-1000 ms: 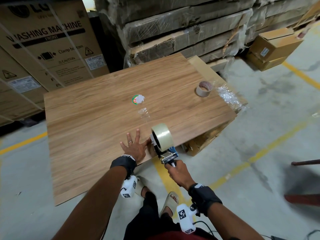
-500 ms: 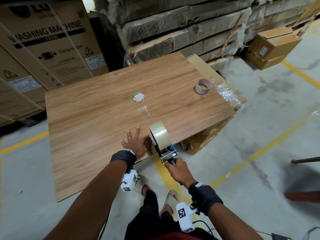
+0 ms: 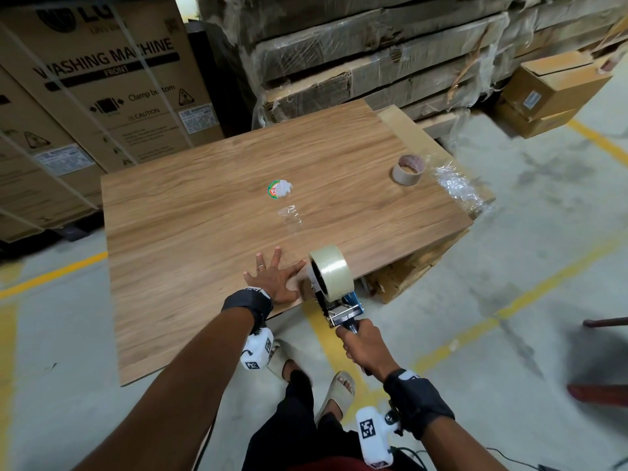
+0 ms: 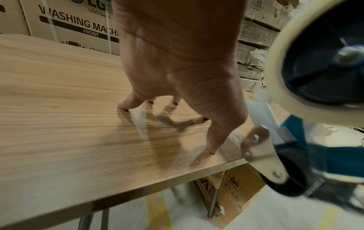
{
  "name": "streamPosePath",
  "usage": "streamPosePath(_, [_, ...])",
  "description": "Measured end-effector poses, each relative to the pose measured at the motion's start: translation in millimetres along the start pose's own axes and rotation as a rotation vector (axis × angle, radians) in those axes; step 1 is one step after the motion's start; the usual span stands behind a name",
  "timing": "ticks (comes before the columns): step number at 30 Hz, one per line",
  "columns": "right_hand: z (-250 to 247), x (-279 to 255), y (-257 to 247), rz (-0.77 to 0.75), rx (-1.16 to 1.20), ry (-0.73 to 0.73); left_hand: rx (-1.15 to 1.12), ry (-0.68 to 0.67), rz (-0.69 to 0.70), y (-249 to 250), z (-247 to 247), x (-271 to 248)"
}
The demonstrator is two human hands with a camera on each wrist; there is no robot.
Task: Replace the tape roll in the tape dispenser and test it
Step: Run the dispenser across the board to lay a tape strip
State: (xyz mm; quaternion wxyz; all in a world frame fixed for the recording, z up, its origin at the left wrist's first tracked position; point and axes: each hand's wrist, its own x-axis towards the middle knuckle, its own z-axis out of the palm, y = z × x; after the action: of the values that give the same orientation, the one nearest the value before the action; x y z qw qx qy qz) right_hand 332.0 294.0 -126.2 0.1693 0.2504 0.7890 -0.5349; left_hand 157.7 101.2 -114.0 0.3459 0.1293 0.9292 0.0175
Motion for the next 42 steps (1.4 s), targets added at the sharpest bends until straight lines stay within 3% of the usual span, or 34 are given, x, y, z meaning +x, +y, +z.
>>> streamPosePath(12, [2.4,-2.3,33.1,0.074,0.027,0.005,0.011,0.023,0.01,-0.1,0.5,1.8])
streamPosePath(31, [11.5,-7.3,28.4,0.102,-0.147,0.028,0.025,-0.002,0.013,0.9,-1.9,0.7])
streamPosePath(35, [12.0,-5.5,54.2,0.187,-0.318,-0.034,0.022,-0.013,0.011,0.9,-2.0,-0.7])
streamPosePath(39, [13.1,0.6,102.7,0.265,-0.334,-0.067,0.016,-0.01,0.006,0.6,-3.9,-1.4])
streamPosePath(42, [6.6,-8.6,89.2,0.272,-0.276,-0.053,0.019,0.0,0.018,0.7,-3.1,-0.6])
